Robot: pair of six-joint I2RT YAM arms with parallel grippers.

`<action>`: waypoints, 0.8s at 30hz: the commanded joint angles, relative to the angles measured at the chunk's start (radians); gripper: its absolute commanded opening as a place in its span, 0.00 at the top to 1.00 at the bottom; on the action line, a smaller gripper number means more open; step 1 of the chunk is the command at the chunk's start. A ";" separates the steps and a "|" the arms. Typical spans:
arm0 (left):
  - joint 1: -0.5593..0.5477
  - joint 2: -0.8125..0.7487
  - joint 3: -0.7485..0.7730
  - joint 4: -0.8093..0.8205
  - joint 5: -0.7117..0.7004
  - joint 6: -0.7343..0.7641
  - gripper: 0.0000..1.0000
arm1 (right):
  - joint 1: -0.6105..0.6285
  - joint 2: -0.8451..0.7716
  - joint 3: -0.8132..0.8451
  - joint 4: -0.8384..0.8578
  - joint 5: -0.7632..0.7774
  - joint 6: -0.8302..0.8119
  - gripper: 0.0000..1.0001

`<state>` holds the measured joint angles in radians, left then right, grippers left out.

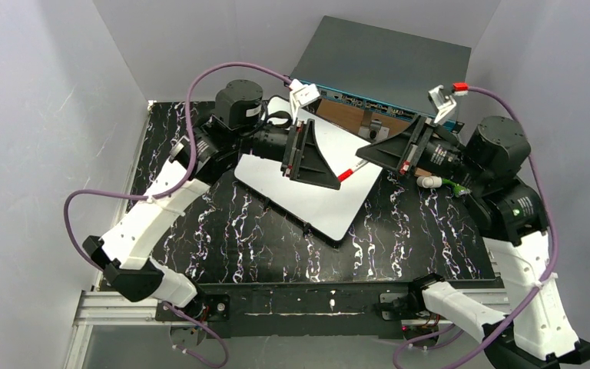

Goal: Write a sentence on the whiteboard
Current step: Open the whiteboard marker at the center of the board.

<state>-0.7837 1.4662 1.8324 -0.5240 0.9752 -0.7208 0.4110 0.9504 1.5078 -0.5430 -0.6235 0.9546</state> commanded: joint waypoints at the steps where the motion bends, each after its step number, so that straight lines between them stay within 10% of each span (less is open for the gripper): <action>1: -0.003 -0.111 -0.026 0.017 -0.134 0.022 0.21 | 0.002 -0.052 0.019 -0.098 0.257 0.090 0.99; 7: -0.035 -0.124 -0.043 0.007 -0.258 0.087 0.24 | 0.002 -0.014 0.065 -0.171 0.240 0.120 0.99; 24: -0.106 -0.066 -0.071 0.175 -0.166 -0.038 0.36 | 0.002 -0.111 -0.153 0.308 -0.046 0.187 0.99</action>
<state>-0.8742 1.4101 1.7859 -0.4656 0.7959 -0.7265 0.3985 0.8497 1.3762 -0.4110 -0.5014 1.0966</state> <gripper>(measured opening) 0.672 0.189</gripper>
